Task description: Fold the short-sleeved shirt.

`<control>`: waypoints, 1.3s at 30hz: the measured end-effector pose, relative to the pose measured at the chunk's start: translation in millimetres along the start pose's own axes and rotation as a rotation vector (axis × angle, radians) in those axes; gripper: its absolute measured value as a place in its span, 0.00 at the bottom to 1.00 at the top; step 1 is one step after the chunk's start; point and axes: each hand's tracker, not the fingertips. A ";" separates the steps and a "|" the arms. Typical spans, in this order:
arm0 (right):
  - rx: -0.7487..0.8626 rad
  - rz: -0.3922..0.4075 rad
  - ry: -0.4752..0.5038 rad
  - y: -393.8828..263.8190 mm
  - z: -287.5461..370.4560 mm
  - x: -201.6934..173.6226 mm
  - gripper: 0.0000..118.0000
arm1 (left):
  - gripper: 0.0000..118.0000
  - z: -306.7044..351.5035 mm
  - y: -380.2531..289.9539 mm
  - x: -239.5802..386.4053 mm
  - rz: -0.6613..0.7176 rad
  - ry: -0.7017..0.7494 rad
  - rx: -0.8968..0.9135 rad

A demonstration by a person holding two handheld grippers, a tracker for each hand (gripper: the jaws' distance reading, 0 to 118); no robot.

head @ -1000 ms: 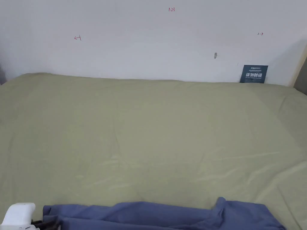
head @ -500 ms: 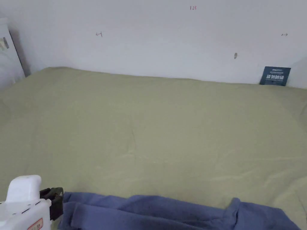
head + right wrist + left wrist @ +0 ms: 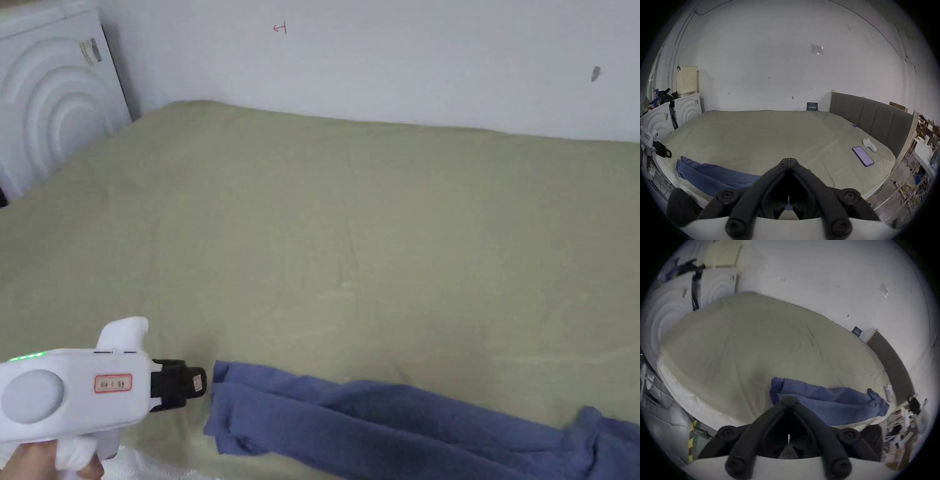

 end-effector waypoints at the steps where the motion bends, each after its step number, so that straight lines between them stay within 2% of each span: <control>1: -0.003 -0.001 -0.001 -0.6 -0.8 -1.3 0.00 | 0.00 -5.6 6.7 -6.4 0.027 -0.037 -0.036; 4: -0.022 0.011 -0.010 -0.1 -4.6 -3.1 0.00 | 0.00 -22.4 21.3 -24.4 0.090 -0.136 -0.124; 5: -0.029 0.014 -0.014 -0.5 -6.3 -4.0 0.00 | 0.02 -27.3 24.9 -28.1 0.093 -0.158 -0.162; 6: -0.032 0.016 -0.022 -0.1 -6.9 -4.2 0.00 | 0.10 -31.0 25.7 -30.5 0.100 -0.196 -0.183; 7: -0.036 0.016 -0.023 1.1 -7.3 -3.4 0.00 | 0.24 -35.4 27.3 -34.6 0.114 -0.232 -0.206; 8: -0.042 0.016 -0.029 1.4 -9.6 -3.9 0.00 | 0.60 -39.2 27.8 -37.3 0.128 -0.277 -0.233; 9: -0.047 0.017 -0.030 1.5 -12.2 -4.2 0.00 | 0.88 -43.1 27.6 -39.8 0.137 -0.315 -0.241; 10: -0.051 0.018 -0.032 1.6 -13.9 -4.1 0.00 | 0.99 -48.1 25.5 -38.7 0.143 -0.329 -0.257; 13: -0.067 0.009 -0.025 3.4 -18.7 -4.9 0.00 | 0.98 -64.0 22.5 -42.8 0.174 -0.331 -0.275; 18: -0.083 0.019 -0.012 3.6 -24.3 -12.3 0.00 | 0.98 -97.6 8.9 -39.6 0.251 -0.429 -0.311; 22: -0.088 0.015 0.000 4.1 -22.8 -15.2 0.00 | 0.97 -105.5 8.7 -31.7 0.207 -0.407 -0.303; 24: -0.089 0.013 0.006 2.7 -20.6 -14.1 0.00 | 0.94 -100.0 10.4 -33.9 0.219 -0.409 -0.298; 25: -0.090 0.012 0.008 2.4 -20.7 -14.5 0.00 | 0.87 -96.9 10.8 -34.9 0.216 -0.402 -0.295; 26: -0.090 0.010 0.010 2.2 -20.7 -14.8 0.00 | 0.57 -92.8 10.8 -35.5 0.200 -0.351 -0.269; 27: -0.092 0.006 0.016 0.8 -19.6 -13.8 0.00 | 0.03 -89.6 9.5 -36.2 0.189 -0.326 -0.258; 28: -0.095 0.003 0.018 0.9 -19.3 -13.8 0.00 | 0.05 -91.1 4.4 -33.7 0.187 -0.265 -0.226; 30: -0.093 -0.003 0.022 1.7 -17.4 -13.1 0.00 | 0.05 -90.5 -6.9 -31.7 0.206 -0.317 -0.253; 34: -0.086 -0.010 0.027 5.4 -12.3 -9.4 0.00 | 0.05 -78.2 -4.3 -31.5 0.264 -0.323 -0.196; 39: -0.067 -0.010 0.031 9.4 -9.0 -6.4 0.00 | 0.05 -62.3 2.8 -32.1 0.264 -0.301 -0.169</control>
